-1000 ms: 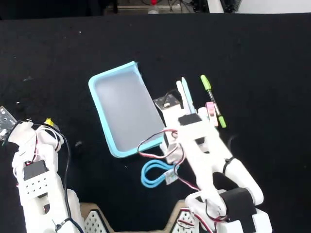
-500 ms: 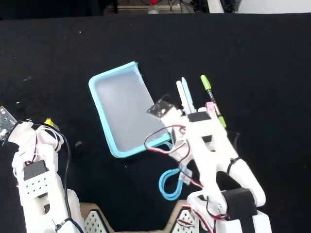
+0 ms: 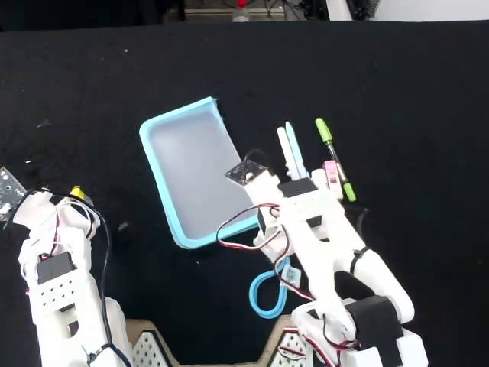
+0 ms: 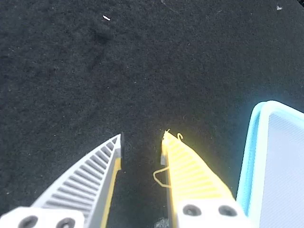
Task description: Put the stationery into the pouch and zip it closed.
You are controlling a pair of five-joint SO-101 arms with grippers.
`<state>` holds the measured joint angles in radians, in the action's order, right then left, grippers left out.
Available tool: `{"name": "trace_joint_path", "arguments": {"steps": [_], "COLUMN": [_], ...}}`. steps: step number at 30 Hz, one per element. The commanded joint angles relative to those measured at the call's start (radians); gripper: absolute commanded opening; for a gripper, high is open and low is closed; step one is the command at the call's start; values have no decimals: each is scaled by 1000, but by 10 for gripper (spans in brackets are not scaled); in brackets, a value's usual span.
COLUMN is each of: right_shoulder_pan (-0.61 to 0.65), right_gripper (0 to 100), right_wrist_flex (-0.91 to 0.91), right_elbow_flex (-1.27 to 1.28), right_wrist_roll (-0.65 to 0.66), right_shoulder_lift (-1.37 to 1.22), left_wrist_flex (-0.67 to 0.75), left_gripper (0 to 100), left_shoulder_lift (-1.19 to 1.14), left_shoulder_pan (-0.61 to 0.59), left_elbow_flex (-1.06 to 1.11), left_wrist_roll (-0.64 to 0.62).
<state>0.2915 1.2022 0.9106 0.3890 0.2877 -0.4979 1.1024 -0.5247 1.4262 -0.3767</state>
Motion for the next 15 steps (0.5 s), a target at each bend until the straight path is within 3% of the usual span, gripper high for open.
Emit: {"name": "trace_joint_path", "arguments": {"steps": [1, 6, 10, 15], "right_shoulder_pan": [0, -63, -132, -181], "right_gripper": [188, 3, 12, 10], "right_wrist_flex": [-115, -133, 14, 247], "right_elbow_flex": [67, 61, -82, -289], "right_wrist_roll": [18, 38, 49, 318], "right_shoulder_lift": [-5, 2, 4, 4], "left_wrist_flex": [20, 20, 20, 20], "left_gripper": [141, 141, 141, 141], "left_shoulder_lift": [11, 11, 11, 11], "left_shoulder_pan": [7, 7, 7, 7], "left_elbow_flex": [-62, -62, -62, -62], "left_wrist_roll": [-5, -5, -5, -5]}}
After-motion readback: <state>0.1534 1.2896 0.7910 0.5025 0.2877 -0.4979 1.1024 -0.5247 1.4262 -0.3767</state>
